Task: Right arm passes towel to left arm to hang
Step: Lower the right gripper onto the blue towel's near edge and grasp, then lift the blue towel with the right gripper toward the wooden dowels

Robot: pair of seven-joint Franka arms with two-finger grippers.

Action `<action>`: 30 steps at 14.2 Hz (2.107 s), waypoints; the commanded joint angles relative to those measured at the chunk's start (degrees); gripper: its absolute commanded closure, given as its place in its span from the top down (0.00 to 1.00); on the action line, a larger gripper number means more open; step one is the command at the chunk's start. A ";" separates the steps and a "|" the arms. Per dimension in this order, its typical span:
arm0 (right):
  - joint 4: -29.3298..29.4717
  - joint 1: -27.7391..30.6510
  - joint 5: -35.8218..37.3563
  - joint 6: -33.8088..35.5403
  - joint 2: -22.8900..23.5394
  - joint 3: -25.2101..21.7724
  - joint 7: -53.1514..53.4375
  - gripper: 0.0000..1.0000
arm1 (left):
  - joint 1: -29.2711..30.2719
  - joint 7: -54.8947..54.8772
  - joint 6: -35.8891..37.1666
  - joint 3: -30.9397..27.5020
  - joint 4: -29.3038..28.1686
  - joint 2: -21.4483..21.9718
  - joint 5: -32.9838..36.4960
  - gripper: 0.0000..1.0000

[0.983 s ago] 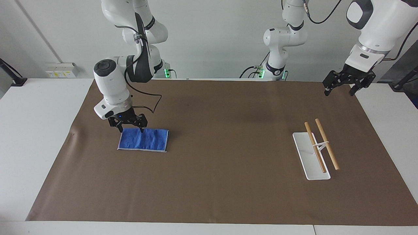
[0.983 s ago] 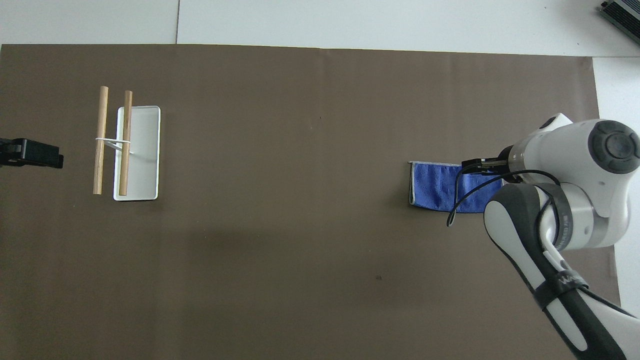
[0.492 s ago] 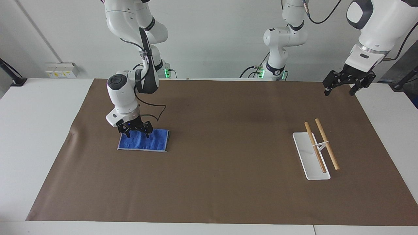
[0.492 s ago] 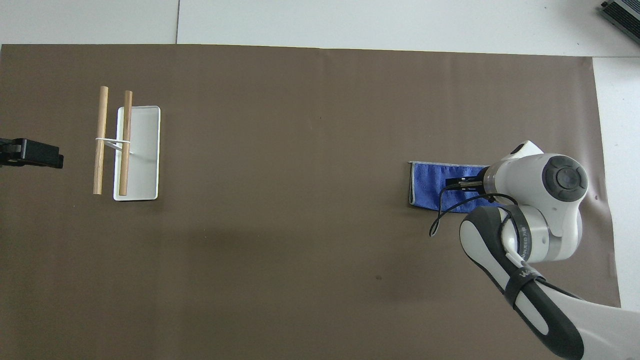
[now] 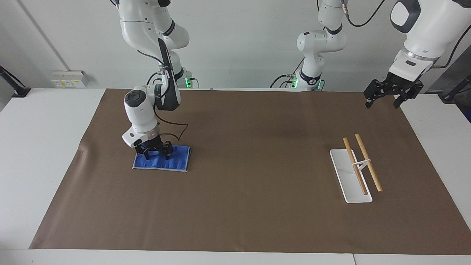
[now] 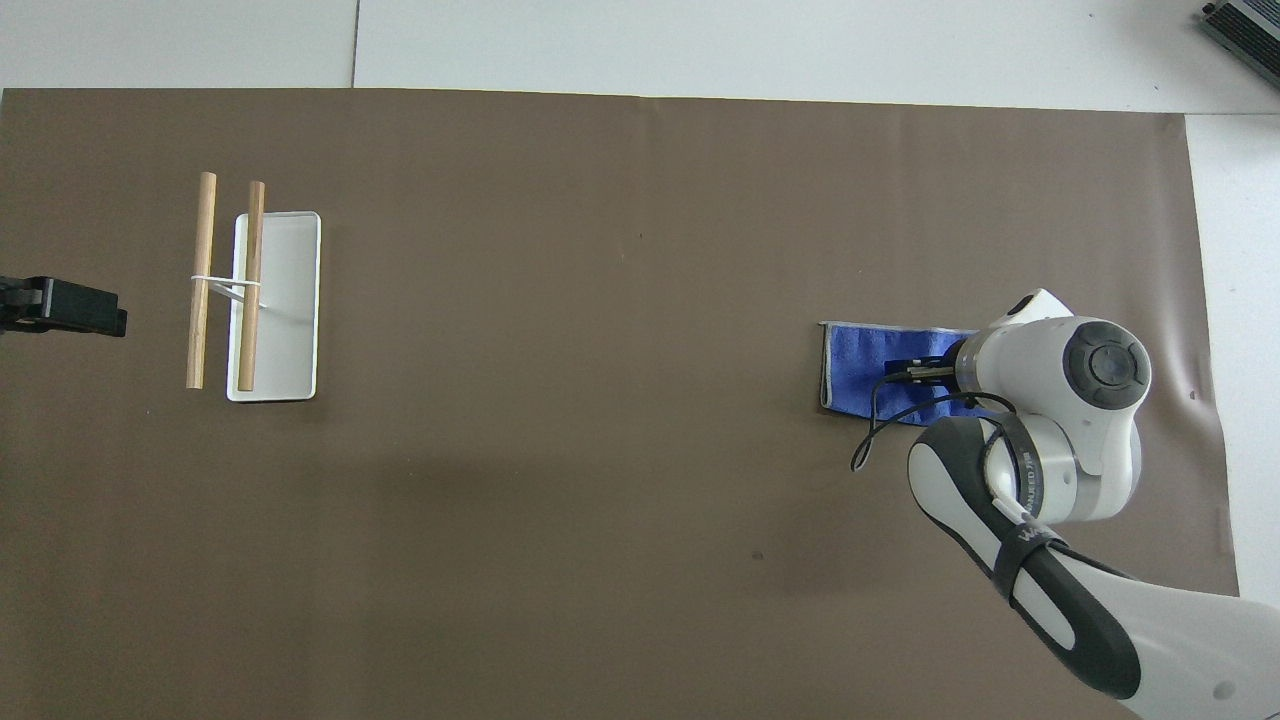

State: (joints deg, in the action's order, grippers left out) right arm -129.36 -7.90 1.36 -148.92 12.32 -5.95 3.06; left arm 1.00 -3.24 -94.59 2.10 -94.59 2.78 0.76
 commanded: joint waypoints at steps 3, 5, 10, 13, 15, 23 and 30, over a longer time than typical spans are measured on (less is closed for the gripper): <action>0.33 -0.28 -5.57 1.16 -0.19 0.23 -1.47 0.00 | 0.50 0.60 0.46 0.36 -1.38 1.44 0.38 1.00; 3.05 -0.28 -5.66 5.55 -0.98 1.81 -2.17 0.00 | 0.50 0.60 0.46 0.45 -1.38 1.44 0.38 1.00; 7.80 -0.28 -10.21 11.01 -4.49 5.94 -4.72 0.00 | 0.50 0.69 0.46 0.44 -1.38 1.44 0.38 1.00; 12.80 -0.28 -17.59 15.48 -5.64 7.96 -4.73 0.00 | 0.50 0.60 0.46 0.36 -1.38 1.44 0.38 1.00; 16.15 -0.28 -25.31 18.30 -5.99 9.11 -4.73 0.00 | 0.50 0.60 0.46 0.36 -1.38 1.44 0.38 1.00; 20.91 -0.28 -69.50 24.46 -7.31 13.85 -9.11 0.00 | 0.50 0.52 4.77 -0.61 -0.68 2.58 0.65 1.00; 20.20 -3.78 -96.68 20.61 -8.45 19.22 -10.87 0.00 | 0.50 2.78 3.55 -1.14 -3.40 3.81 -6.01 1.00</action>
State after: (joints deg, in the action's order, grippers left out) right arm -108.33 -10.18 -88.82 -126.10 4.77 12.92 -6.12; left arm 1.07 -2.75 -90.18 1.01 -95.22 4.46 -1.98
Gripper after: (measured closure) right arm 0.960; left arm 0.000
